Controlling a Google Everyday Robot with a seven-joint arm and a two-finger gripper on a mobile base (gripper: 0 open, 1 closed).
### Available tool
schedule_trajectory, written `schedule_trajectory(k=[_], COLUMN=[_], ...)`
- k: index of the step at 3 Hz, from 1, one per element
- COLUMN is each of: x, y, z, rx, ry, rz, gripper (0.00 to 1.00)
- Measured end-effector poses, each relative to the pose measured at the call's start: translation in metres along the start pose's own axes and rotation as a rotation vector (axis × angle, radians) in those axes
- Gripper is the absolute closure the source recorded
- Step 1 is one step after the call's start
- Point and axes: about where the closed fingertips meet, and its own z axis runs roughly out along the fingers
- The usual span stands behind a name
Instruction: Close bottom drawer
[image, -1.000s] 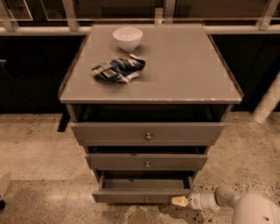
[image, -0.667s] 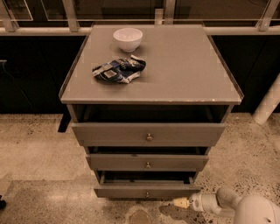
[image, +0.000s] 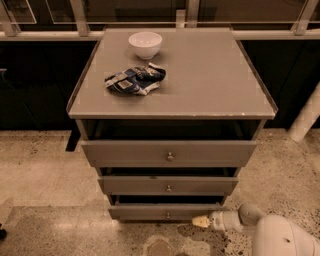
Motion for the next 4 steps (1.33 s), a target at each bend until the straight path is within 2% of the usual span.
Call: schedule_trajectory(k=[1, 2, 3, 4], x=[-0.032, -0.031, -0.056, -0.053], y=[-0.005, -0.005, -0.008, -0.006], z=[0.017, 0.016, 0.021, 0.021], rx=[0.018, 0.018, 0.031, 0.03], ry=[-0.018, -0.018, -0.046, -0.046], rz=[-0.049, -0.049, -0.09, -0.09], gripper=[1.0, 1.0, 1.0, 1.0])
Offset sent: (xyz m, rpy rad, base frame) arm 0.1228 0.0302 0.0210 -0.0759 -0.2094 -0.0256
